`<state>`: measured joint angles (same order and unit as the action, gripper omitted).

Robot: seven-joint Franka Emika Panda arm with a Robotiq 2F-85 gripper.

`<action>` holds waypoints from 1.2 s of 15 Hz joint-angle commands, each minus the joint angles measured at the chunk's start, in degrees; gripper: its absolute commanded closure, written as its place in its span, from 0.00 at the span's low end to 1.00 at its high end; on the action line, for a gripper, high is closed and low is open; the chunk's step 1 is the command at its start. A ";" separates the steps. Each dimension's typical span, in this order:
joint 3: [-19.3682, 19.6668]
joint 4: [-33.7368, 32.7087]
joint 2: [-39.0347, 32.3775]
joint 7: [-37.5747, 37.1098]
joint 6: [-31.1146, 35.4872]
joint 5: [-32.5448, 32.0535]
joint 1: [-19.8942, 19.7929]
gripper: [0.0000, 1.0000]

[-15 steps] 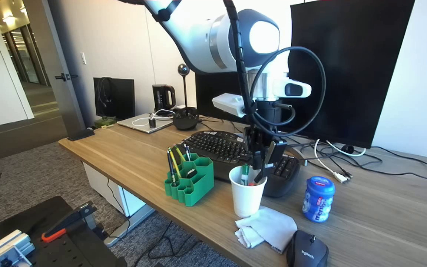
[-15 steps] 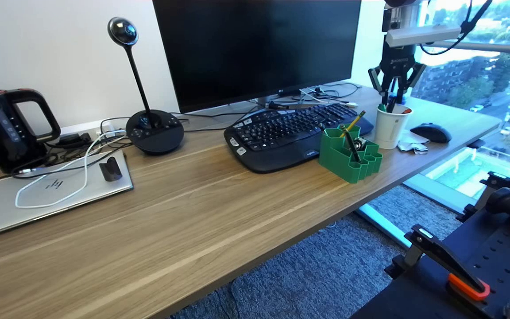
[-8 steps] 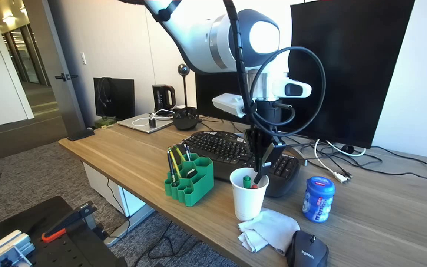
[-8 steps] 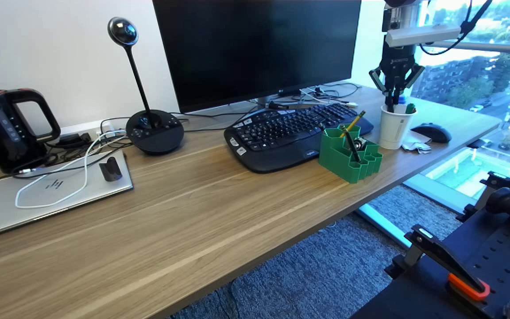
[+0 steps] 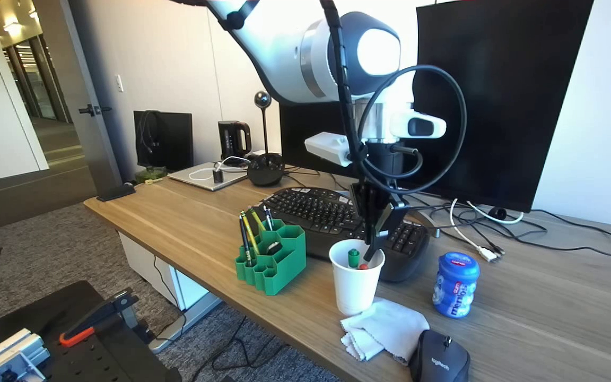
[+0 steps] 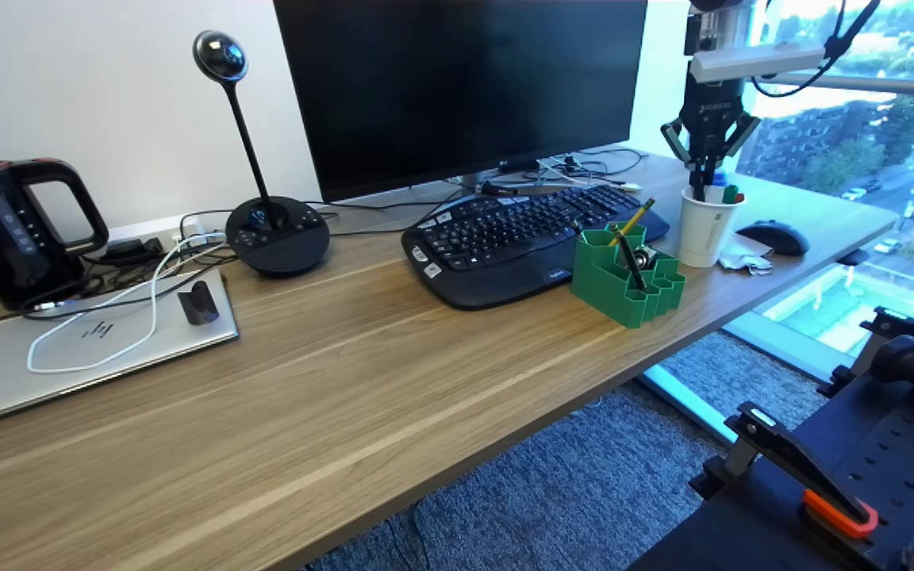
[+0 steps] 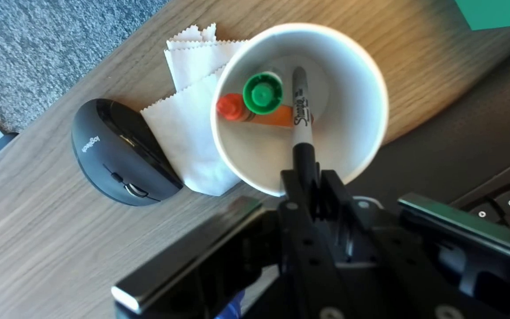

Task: Move the marker to the green rack

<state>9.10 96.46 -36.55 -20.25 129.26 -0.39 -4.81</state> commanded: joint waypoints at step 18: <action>-1.80 4.20 10.86 6.59 1.08 1.82 -0.57 0.96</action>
<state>8.37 97.88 -29.28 -16.09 129.37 0.01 -4.82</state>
